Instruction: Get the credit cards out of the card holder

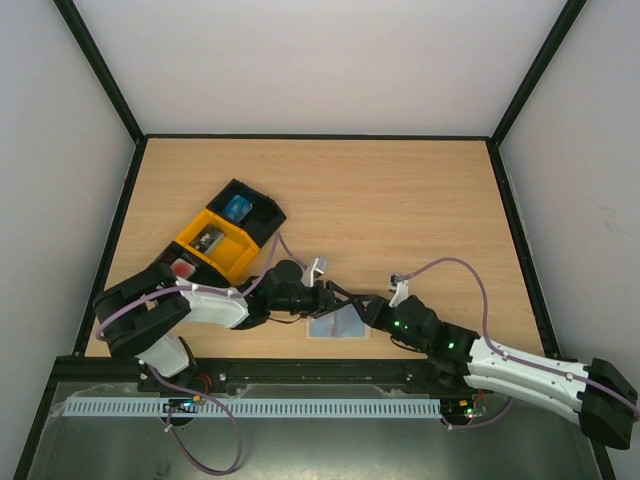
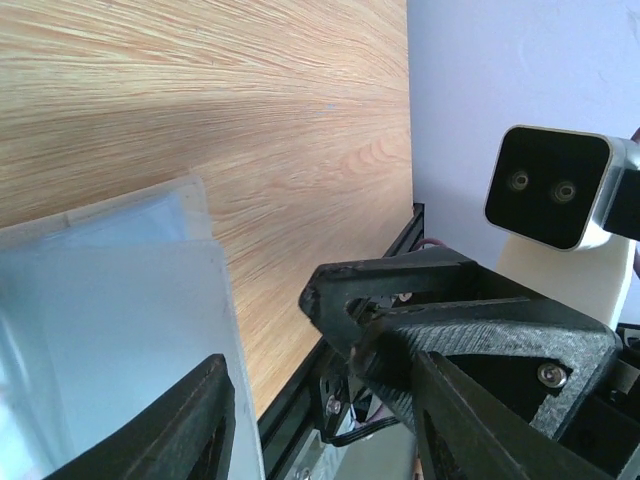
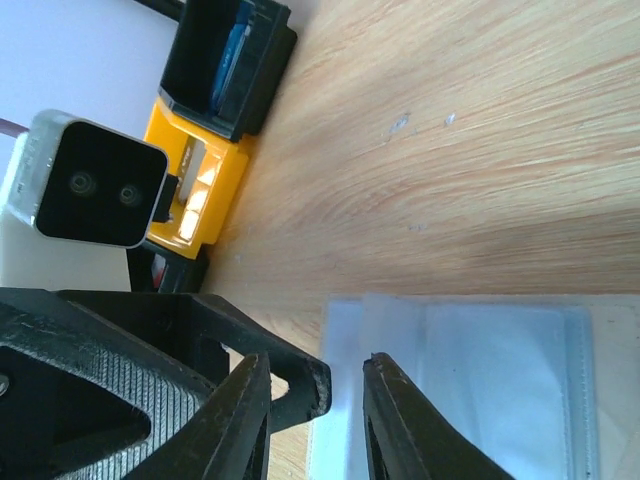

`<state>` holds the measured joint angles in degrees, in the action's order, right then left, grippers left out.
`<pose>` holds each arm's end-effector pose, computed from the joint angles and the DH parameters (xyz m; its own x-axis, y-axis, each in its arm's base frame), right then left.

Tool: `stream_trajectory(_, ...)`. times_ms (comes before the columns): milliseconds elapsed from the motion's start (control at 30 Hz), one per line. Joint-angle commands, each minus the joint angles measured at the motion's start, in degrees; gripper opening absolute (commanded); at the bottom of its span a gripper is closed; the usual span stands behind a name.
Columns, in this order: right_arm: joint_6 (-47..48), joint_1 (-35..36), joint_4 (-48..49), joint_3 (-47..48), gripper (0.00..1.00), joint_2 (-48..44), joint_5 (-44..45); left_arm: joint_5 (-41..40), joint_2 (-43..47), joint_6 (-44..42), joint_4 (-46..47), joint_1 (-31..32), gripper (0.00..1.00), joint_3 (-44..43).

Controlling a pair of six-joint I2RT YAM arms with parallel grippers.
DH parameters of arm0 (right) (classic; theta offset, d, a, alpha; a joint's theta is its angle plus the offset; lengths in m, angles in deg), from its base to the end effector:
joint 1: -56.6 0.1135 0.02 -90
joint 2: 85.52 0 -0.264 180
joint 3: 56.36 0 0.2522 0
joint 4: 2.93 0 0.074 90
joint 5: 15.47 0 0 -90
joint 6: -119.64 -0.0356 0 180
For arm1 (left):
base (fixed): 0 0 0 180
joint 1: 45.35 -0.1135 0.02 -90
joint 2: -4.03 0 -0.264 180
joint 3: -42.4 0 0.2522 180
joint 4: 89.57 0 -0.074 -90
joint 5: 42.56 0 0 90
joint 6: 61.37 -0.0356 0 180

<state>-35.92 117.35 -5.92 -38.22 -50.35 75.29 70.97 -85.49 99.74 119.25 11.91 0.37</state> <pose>0.0729 0.1292 0.1542 -0.8579 0.3311 -0.3929 -0.2061 0.4786 0.8535 0.1445 -0.2510 0.1574 -0.9792 -0.0810 -0.1858 0.1521 0.3123 -0.9377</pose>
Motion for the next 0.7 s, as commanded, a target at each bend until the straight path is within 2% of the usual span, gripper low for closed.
stream_trajectory(0, -0.6, 0.2, -6.4, -0.8, 0.27, -5.6, 3.8, -0.8, 0.9, -0.9, 0.0, 0.0, 0.50, -0.4)
stream_trajectory(233, 1.6, 0.2, -7.2, 2.4, 0.27, -4.1, 2.1, -6.3, 9.9, -6.0, -13.5, -3.9, 0.60, 2.5)
stream_trajectory(367, 2.3, 0.2, -5.1, 4.3, 0.27, 0.0, 0.1, -7.3, 14.1, -6.0, -15.4, -6.3, 0.61, 6.0)
stream_trajectory(667, 2.4, 0.2, 4.0, 7.6, 0.21, 19.6, -8.4, -4.9, 15.9, -6.2, -13.9, -9.3, 0.65, 9.3)
